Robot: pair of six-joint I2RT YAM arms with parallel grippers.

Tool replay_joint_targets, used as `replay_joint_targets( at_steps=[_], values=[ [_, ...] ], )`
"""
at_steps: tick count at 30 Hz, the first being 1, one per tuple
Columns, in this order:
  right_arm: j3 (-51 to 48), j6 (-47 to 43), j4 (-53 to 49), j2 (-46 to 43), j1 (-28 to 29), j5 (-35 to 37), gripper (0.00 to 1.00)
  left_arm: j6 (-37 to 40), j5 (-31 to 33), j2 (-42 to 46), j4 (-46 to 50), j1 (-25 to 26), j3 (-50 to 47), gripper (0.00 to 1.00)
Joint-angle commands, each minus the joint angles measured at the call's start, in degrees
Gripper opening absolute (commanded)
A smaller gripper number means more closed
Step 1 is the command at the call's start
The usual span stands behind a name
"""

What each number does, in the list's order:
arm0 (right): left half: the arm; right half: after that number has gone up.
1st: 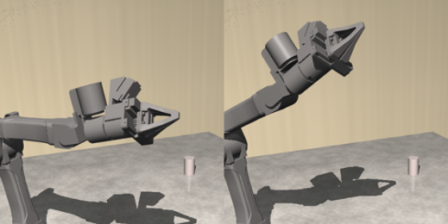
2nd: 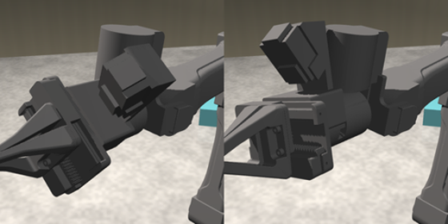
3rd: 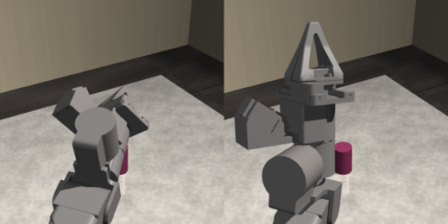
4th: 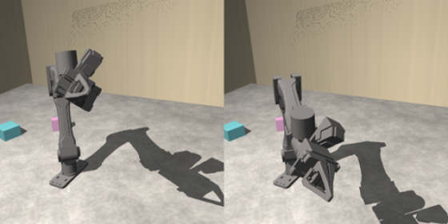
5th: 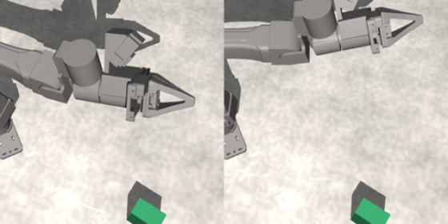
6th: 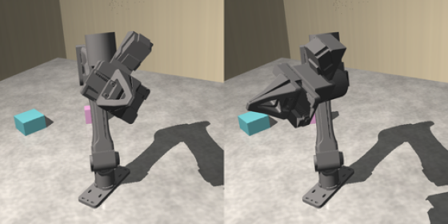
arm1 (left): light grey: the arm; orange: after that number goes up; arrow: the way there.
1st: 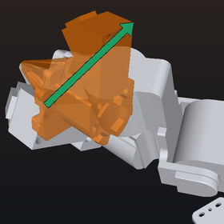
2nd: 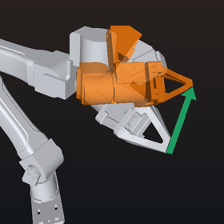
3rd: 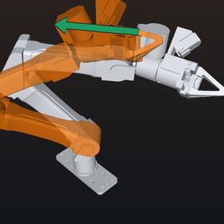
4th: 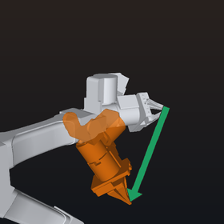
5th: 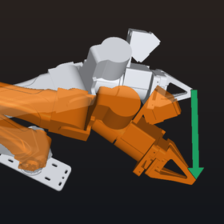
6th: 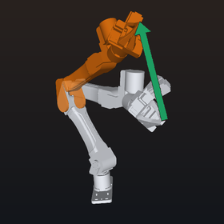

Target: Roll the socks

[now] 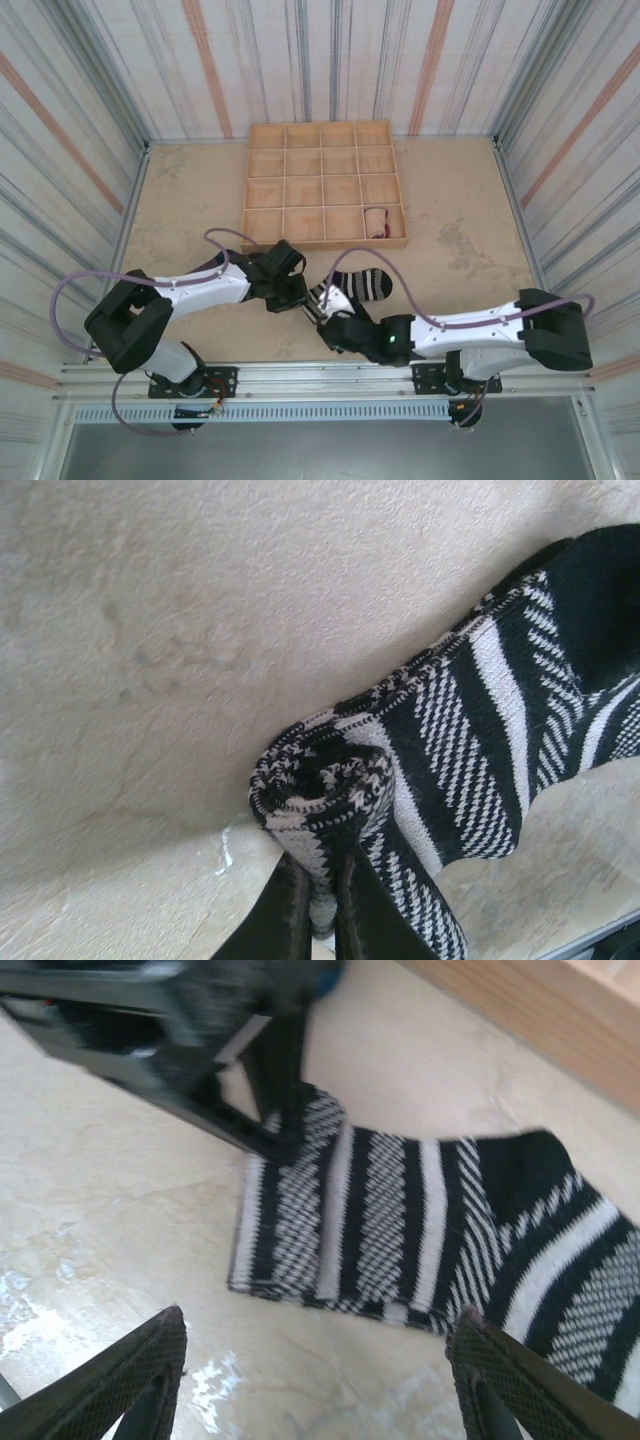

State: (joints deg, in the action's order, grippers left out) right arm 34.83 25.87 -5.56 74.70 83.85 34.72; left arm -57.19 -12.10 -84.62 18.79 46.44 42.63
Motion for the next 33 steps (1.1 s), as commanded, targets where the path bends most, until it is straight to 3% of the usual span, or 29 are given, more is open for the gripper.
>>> replay_joint_targets(
  at_steps=[1,6,16,22,26,28,30,33],
  values=[
    [3.79,-5.78,3.33,6.26,4.1,12.31,0.7,-0.5,1.02,1.12,3.93,-0.56,-0.53,0.0],
    [8.25,-6.03,4.08,16.38,7.39,16.95,0.67,-0.21,0.27,0.95,3.89,-0.64,-0.6,0.0],
    [13.88,0.6,-2.1,30.51,6.42,19.31,0.56,0.44,-0.54,2.07,4.67,-0.82,-1.15,0.0],
    [16.32,4.59,-5.93,34.46,5.49,18.29,0.32,-0.72,-1.03,3.65,2.64,-0.95,-3.74,0.0],
    [15.33,6.07,-5.91,33.86,4.42,16.48,0.02,-0.73,-1.51,4.83,2.44,-1.44,-4.26,0.0],
    [13.94,6.41,-4.87,32.59,3.74,15.2,0.0,-0.77,-1.74,5.84,1.98,-2.06,-4.83,0.06],
    [11.32,5.8,-1.56,30.4,2.98,12.56,0.0,-0.97,-1.82,7.36,1.12,-2.64,-5.6,0.19],
    [6.82,4.98,4.58,26.67,1.59,7.82,0.0,-1.72,-1.53,10.74,-1.07,-3.45,-7.17,0.47]
  ],
)
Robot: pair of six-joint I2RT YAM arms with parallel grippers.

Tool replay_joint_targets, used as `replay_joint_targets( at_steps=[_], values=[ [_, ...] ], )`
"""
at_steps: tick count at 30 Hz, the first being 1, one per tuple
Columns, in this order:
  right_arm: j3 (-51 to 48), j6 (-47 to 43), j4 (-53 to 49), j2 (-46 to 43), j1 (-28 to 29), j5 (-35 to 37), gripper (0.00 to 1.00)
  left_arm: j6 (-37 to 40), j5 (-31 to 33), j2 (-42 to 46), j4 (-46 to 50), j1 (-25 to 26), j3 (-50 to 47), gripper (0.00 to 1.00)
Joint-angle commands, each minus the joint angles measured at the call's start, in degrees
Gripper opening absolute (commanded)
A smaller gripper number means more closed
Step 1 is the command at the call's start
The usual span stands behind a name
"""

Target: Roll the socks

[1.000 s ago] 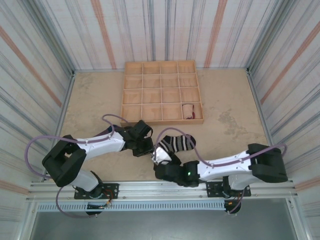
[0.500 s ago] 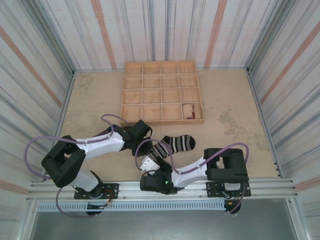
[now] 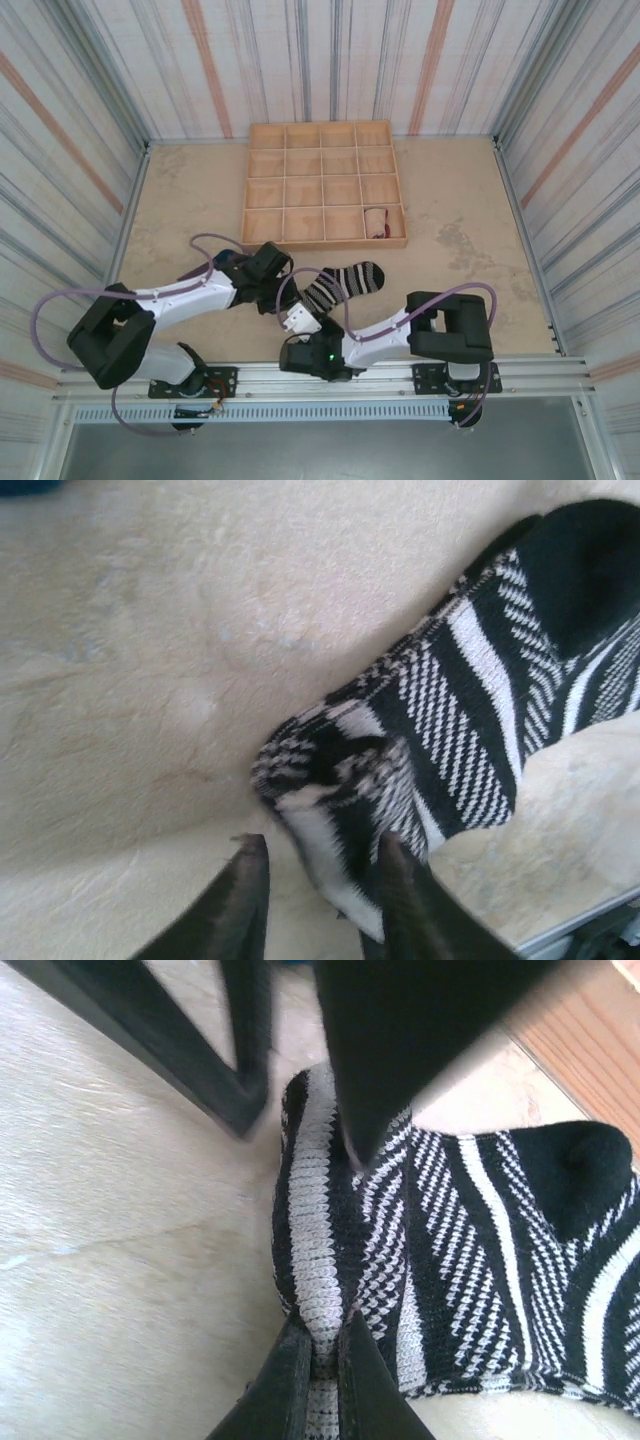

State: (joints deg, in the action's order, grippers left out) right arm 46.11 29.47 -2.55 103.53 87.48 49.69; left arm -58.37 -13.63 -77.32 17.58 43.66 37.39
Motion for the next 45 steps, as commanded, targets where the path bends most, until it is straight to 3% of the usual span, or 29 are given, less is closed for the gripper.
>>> replay_joint_targets(
  at_steps=[1,4,7,12,19,24,34,45],
  values=[
    [-6.1,1.02,4.16,-3.25,-3.17,-10.16,0.0,-0.85,0.85,4.74,-0.38,-0.72,-2.4,0.56],
    [-9.63,0.26,9.54,-5.39,-5.89,-16.84,0.0,-2.04,3.81,8.24,-0.27,-0.68,-3.51,0.71],
    [-10.9,-0.03,10.93,-6.51,-7.74,-20.46,0.0,-2.96,5.84,11.84,-0.44,-0.78,-4.97,0.75],
    [-16.24,2.36,18.32,-10.52,-11.67,-28.74,0.0,-3.94,8.81,17.51,0.15,-0.78,-6.83,0.76],
    [-28.12,12.05,36.43,-15.99,-23.25,-47.1,0.0,-4.32,9.17,18.96,-0.59,-0.8,-7.77,0.76],
    [-31.88,18.68,39.93,-17.49,-27.67,-51.78,0.0,-4.54,9.55,15.73,-3.59,0.4,-7.24,0.75],
    [-36.72,32.0,47.69,-11.02,-36.78,-60.99,0.0,-2.3,10.4,4.95,-8.32,4.54,-2.41,0.68],
    [-36.88,46.16,63.48,7.17,-43.99,-71.84,0.0,1.9,10.92,-5.1,-16.99,5.55,0.42,0.62]
  ],
)
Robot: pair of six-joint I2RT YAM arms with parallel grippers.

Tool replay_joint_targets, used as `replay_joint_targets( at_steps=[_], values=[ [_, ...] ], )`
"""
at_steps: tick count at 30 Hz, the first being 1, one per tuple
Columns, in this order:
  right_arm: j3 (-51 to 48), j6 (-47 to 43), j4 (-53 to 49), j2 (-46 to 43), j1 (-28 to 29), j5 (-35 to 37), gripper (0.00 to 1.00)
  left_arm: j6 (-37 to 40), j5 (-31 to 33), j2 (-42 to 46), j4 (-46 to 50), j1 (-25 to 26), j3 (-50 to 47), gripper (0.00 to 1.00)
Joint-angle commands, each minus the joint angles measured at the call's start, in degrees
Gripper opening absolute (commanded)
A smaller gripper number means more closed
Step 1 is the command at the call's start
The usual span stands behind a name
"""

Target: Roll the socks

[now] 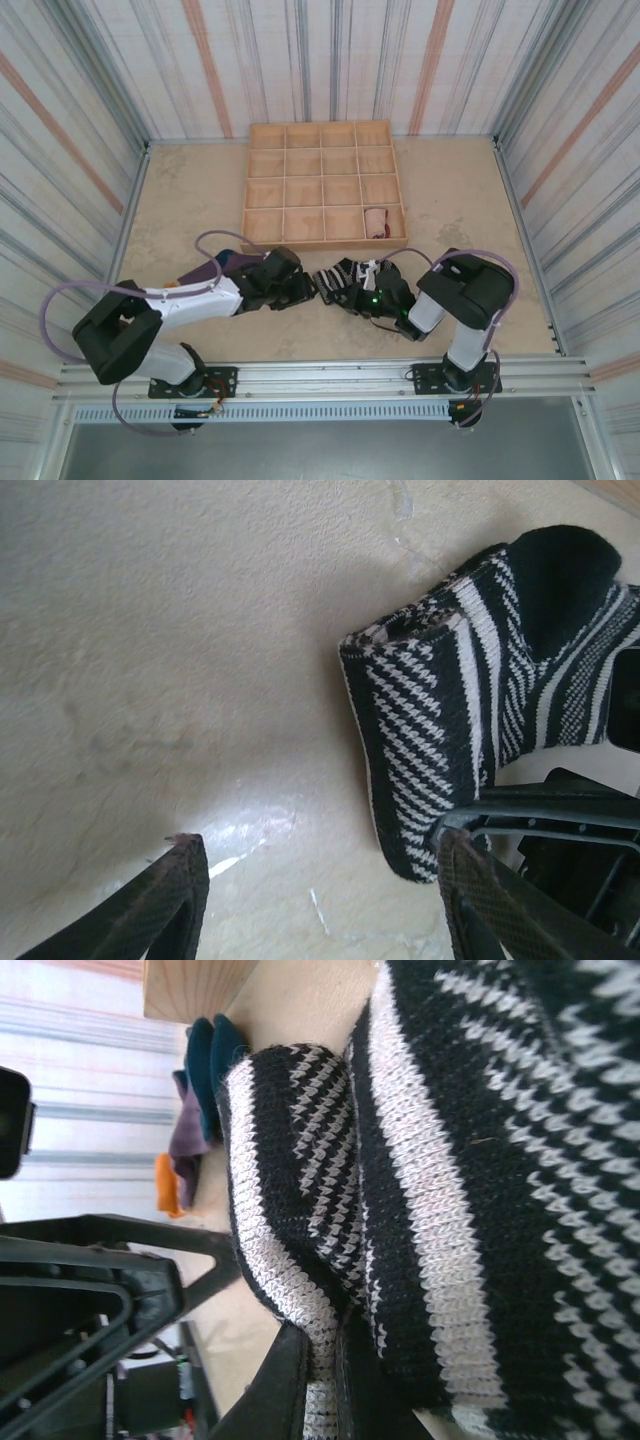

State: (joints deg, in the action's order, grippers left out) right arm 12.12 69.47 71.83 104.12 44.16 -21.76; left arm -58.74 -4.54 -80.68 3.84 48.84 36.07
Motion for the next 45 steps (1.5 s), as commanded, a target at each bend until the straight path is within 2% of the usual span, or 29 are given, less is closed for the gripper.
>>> replay_joint_targets(
  at_steps=[1,6,12,21,27,31,34,36,41,45],
  values=[
    [-3.06,6.79,-9.71,7.73,-0.7,-0.41,0.0,2.53,2.2,-2.54,-3.69,0.3,2.24,0.62],
    [-4.65,8.24,-7.82,9.25,-0.73,1.71,0.0,4.26,2.94,-5.8,-5.29,0.24,4.46,0.61],
    [-4.14,7.35,-16.55,5.24,-0.91,2.62,0.0,4.18,2.89,-9.1,-7.48,-0.24,5.15,0.57],
    [-2.73,6.48,-20.33,4.15,-1.74,1.9,0.0,3.11,3.09,-12.99,-8.93,-0.52,6.08,0.47],
    [-2.38,5.73,-21.5,3.48,-1.8,1.97,0.0,2.67,3.22,-14.89,-9.02,-1.35,6.46,0.34],
    [-1.68,4.0,-24.48,1.29,-1.99,1.9,0.0,2.5,2.95,-15.46,-8.73,-2.14,6.64,0.18],
    [-0.2,0.66,-31.73,-3.52,-1.89,2.52,0.0,2.44,2.25,-14.96,-7.23,-2.67,6.9,0.05],
    [1.3,-3.64,-39.7,-8.69,-1.48,4.33,0.09,2.22,2.58,-13.8,-4.87,-2.77,6.99,0.0],
    [8.04,-15.3,-65.79,-24.44,4.47,16.49,0.25,-2.94,4.7,-8.92,0.0,-2.67,4.73,0.0],
    [11.08,-20.83,-75.11,-32.27,7.95,23.2,0.31,-7.11,3.66,-6.54,0.56,-2.53,2.73,0.0]
  ],
)
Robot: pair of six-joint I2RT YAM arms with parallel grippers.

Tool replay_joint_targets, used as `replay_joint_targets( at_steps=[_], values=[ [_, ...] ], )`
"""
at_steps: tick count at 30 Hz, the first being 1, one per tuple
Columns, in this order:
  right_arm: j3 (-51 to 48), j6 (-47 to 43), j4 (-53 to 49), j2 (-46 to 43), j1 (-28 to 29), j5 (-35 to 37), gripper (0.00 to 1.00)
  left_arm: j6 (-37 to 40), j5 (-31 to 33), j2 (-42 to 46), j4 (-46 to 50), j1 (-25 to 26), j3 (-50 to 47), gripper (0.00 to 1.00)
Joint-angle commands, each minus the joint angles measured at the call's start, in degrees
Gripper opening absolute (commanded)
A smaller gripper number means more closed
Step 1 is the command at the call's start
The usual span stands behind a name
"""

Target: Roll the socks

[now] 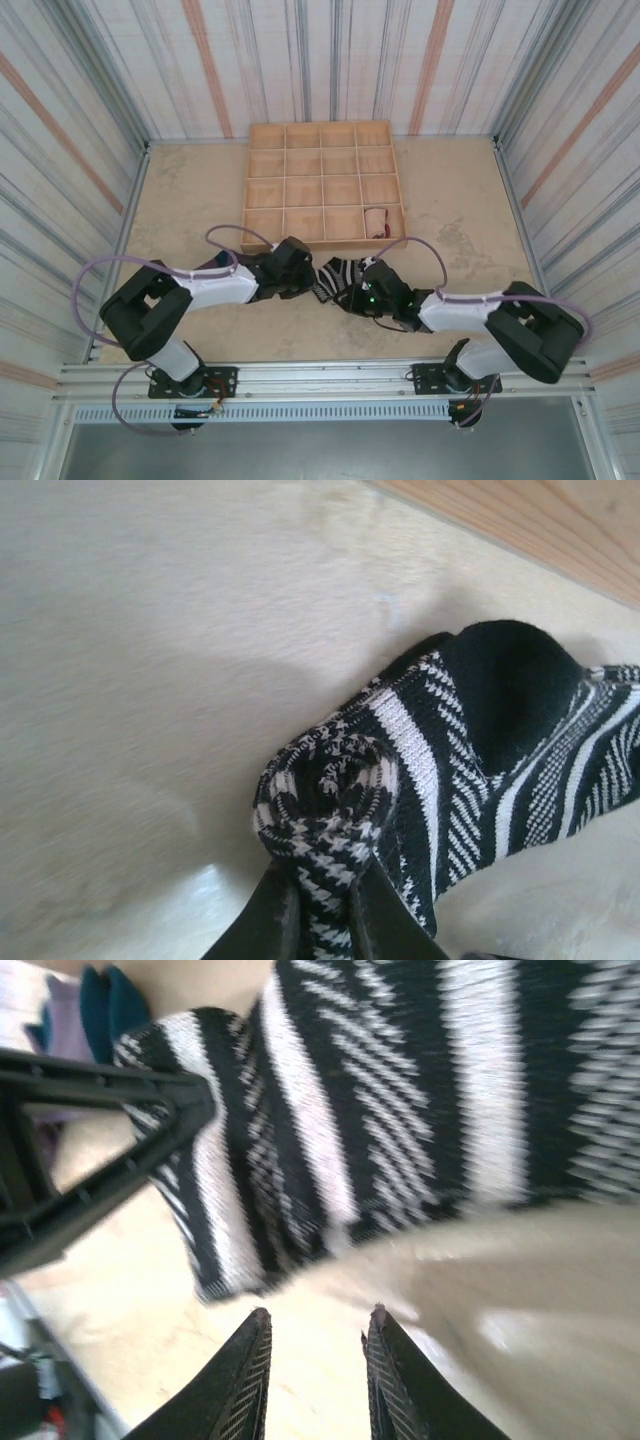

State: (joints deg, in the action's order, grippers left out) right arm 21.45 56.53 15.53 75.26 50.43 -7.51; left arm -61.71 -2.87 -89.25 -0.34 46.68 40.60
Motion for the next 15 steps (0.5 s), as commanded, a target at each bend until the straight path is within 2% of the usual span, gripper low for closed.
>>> replay_joint_targets(
  at_steps=[1,7,15],
  values=[
    [2.55,-9.53,-20.72,-4.8,2.89,11.02,0.33,-4.79,1.48,2.35,5.26,-0.14,-1.93,0.0],
    [7.61,-18.28,-26.68,-7.75,13.96,26.53,0.41,-7.99,1.6,5.31,9.18,1.63,-3.08,0.0],
    [12.94,-29.91,-20.96,-1.36,27.14,40.53,0.51,-9.46,0.83,8.1,10.06,2.37,-5.25,0.0]
  ],
)
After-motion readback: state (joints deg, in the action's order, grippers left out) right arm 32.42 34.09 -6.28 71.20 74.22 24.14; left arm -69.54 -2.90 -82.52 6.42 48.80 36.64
